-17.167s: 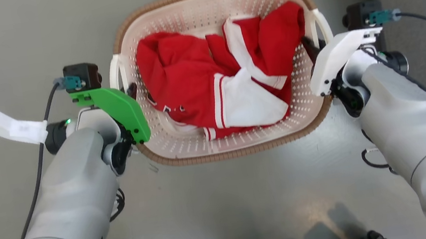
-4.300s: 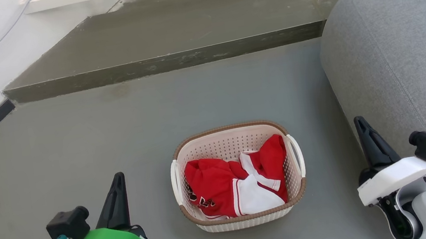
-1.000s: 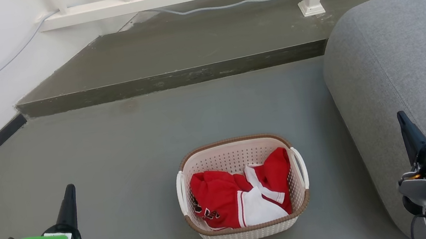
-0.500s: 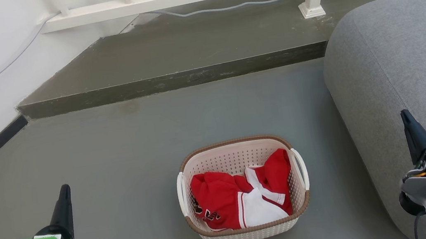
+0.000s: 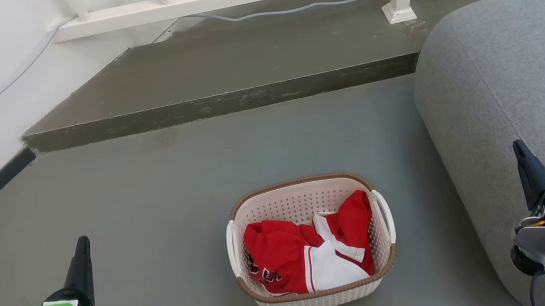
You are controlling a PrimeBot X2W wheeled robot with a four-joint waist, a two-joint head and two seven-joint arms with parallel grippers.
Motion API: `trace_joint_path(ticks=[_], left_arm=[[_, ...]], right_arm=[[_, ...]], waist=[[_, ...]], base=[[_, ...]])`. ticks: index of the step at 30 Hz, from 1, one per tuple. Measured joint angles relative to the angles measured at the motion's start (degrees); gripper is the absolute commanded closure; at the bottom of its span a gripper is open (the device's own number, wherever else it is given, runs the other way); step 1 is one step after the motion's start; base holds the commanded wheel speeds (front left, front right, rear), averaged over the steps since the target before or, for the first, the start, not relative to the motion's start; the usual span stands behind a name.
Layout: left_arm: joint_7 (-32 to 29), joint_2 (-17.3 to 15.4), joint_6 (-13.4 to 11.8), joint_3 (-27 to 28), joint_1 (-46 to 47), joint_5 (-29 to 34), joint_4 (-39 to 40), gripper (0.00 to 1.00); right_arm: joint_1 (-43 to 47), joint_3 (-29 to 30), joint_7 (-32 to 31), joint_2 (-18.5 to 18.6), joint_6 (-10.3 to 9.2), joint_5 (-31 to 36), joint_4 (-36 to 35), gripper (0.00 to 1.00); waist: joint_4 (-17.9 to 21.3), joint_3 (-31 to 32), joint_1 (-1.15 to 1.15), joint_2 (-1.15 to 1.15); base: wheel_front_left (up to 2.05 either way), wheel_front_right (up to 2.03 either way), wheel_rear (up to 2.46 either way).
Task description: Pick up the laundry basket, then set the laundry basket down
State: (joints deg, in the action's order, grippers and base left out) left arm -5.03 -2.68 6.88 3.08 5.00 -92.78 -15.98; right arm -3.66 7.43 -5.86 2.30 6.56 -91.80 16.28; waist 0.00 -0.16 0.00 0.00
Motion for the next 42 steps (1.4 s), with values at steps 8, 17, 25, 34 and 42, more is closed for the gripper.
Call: trace_joint_path(ticks=[8, 17, 25, 34, 42], left_arm=[[0.0, 0.0, 0.0, 0.03, 0.0, 0.0, 0.02, 1.0], [0.0, 0.0, 0.0, 0.07, 0.0, 0.0, 0.03, 1.0], [0.0, 0.0, 0.0, 0.09, 0.0, -0.01, 0.04, 1.0], [0.0, 0.0, 0.0, 0.12, 0.0, 0.0, 0.05, 1.0], [-0.01, 0.0, 0.0, 0.14, 0.0, 0.0, 0.07, 1.0]], right_arm=[[0.0, 0.02, 0.0, 0.0, 0.0, 0.0, -0.04, 1.0], [0.0, 0.03, 0.0, -0.01, 0.0, 0.0, -0.07, 1.0], [0.0, 0.04, -0.01, -0.01, 0.0, 0.0, -0.09, 1.0], [0.0, 0.04, -0.01, -0.01, 0.0, 0.0, -0.1, 1.0], [0.0, 0.05, -0.01, -0.01, 0.0, 0.0, -0.11, 1.0]], waist=[[0.0, 0.0, 0.0, 0.0], [0.0, 0.0, 0.0, 0.0], [0.0, -0.01, 0.0, 0.0], [0.0, -0.01, 0.0, 0.0], [0.0, -0.01, 0.0, 0.0]], base=[[0.0, 0.0, 0.0], [0.0, 0.0, 0.0], [0.0, 0.0, 0.0], [0.0, 0.0, 0.0], [0.0, 0.0, 0.0]])
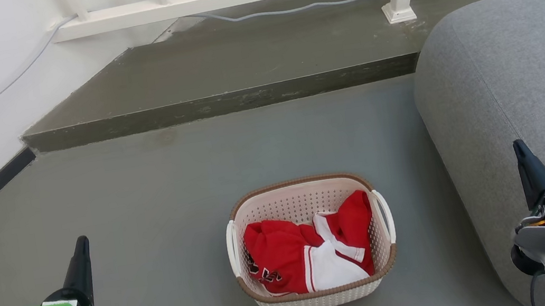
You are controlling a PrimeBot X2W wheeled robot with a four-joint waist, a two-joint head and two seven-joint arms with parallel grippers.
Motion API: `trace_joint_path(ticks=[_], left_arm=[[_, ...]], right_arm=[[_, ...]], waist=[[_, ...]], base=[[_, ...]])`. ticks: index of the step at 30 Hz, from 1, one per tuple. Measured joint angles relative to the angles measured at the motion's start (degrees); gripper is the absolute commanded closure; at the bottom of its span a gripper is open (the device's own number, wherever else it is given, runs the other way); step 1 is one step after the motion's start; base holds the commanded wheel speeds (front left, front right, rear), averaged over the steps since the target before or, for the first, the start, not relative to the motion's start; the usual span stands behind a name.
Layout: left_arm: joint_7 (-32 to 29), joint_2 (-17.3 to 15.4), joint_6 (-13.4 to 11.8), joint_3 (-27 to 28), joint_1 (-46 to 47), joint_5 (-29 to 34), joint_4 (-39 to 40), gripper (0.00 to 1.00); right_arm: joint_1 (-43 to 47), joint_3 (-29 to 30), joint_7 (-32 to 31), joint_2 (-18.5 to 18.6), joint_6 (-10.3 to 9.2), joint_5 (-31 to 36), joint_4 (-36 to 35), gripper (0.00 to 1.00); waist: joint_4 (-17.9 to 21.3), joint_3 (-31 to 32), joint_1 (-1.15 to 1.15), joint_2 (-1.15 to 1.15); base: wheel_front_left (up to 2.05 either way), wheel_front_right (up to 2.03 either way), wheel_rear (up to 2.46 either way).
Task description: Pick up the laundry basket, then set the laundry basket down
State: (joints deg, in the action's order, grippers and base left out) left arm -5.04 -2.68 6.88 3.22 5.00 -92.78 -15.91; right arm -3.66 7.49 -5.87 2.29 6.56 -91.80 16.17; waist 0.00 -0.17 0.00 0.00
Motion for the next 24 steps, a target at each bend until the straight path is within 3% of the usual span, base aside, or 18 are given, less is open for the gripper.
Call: trace_joint_path(ticks=[24], left_arm=[[-0.02, 0.0, 0.0, 0.05, 0.0, 0.0, 0.03, 1.0]], right_arm=[[-0.01, 0.0, 0.0, 0.0, 0.08, 0.0, -0.02, 1.0]], waist=[[0.0, 0.0, 0.0, 0.0]], base=[[0.0, 0.0, 0.0]])
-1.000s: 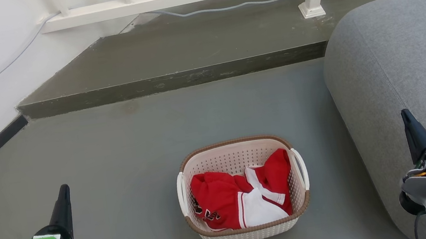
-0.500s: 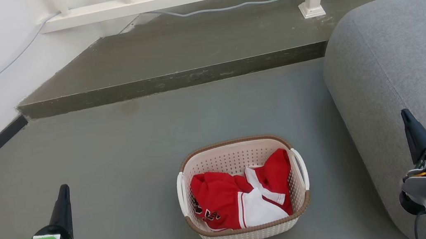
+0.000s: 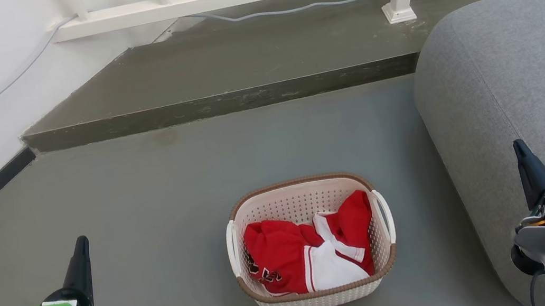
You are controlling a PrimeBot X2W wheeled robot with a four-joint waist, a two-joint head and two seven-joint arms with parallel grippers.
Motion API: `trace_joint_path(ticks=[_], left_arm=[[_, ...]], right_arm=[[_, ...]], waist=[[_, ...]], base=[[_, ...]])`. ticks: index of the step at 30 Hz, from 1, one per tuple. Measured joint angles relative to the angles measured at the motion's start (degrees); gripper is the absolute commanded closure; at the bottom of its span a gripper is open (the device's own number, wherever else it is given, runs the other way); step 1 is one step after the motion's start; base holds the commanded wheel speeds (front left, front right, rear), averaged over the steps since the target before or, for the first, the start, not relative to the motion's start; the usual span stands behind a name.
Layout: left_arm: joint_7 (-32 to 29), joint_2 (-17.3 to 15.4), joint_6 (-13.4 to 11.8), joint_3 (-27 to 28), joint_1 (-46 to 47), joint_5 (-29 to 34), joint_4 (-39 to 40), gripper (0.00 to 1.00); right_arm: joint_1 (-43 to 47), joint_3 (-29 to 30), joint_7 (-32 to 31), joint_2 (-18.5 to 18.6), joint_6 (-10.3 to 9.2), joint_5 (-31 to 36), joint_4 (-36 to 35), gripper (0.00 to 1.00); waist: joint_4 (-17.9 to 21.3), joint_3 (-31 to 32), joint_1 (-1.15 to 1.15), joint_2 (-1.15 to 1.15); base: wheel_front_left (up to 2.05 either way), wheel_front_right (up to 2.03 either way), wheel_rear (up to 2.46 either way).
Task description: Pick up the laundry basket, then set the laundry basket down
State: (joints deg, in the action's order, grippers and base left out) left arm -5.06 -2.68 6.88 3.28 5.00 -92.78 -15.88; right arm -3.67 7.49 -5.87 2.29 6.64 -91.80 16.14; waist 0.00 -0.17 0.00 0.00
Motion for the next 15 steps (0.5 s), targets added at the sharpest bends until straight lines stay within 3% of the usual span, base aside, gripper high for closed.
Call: trace_joint_path(ticks=[15], left_arm=[[0.0, 0.01, 0.0, 0.04, 0.0, 0.0, 0.01, 1.0]], right_arm=[[0.0, 0.01, 0.0, 0.0, 0.0, 0.0, -0.02, 1.0]], waist=[[0.0, 0.0, 0.0, 0.0]], base=[[0.0, 0.0, 0.0]])
